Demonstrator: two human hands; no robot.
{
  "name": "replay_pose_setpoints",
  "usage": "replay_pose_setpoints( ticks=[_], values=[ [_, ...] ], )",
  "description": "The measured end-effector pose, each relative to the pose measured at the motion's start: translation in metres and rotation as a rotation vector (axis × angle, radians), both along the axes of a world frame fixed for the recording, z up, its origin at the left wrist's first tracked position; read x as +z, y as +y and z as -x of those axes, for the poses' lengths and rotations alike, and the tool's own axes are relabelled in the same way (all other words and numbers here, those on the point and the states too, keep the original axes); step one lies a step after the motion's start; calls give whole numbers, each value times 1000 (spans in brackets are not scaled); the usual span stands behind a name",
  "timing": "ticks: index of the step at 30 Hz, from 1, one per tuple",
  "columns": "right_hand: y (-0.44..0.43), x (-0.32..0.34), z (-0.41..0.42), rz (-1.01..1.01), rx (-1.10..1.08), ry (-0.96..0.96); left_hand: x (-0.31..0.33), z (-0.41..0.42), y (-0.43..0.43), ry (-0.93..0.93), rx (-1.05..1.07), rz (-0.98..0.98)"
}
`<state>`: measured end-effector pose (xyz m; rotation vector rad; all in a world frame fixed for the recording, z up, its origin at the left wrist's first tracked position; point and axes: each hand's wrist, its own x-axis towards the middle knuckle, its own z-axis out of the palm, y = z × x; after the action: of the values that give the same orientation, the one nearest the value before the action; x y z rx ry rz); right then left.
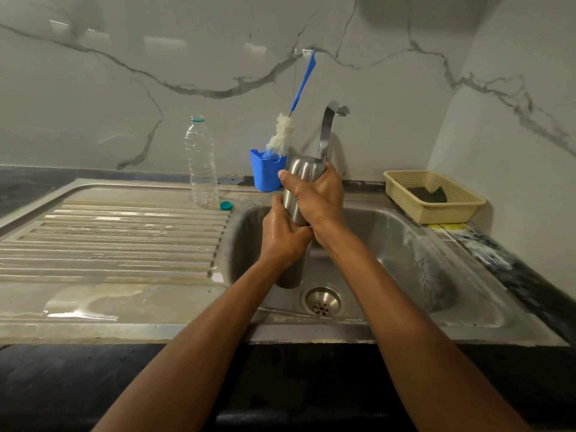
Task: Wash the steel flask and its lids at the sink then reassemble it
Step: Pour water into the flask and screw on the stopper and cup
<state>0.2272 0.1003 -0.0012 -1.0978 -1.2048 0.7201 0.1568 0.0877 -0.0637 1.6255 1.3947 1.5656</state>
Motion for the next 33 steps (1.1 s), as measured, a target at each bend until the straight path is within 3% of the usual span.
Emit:
replay_pose_setpoints(
  ticks=[7, 11, 17, 23, 29, 33],
  values=[
    [2, 4, -6, 63, 175, -91, 5, 5, -1, -15, -12, 76],
    [-3, 10, -27, 149, 417, -126, 12, 11, -2, -148, -39, 118],
    [-5, 0, -61, 293, 587, -267, 13, 28, -2, -284, -88, 115],
    [-18, -10, -44, 355, 637, -745, 22, 32, -5, -249, -94, 90],
    [-17, -22, -28, 198, 516, -626, 36, 30, -10, -256, -84, 62],
    [-14, -25, -22, 119, 496, -522, 52, 35, -13, -164, -88, 71]
  ],
)
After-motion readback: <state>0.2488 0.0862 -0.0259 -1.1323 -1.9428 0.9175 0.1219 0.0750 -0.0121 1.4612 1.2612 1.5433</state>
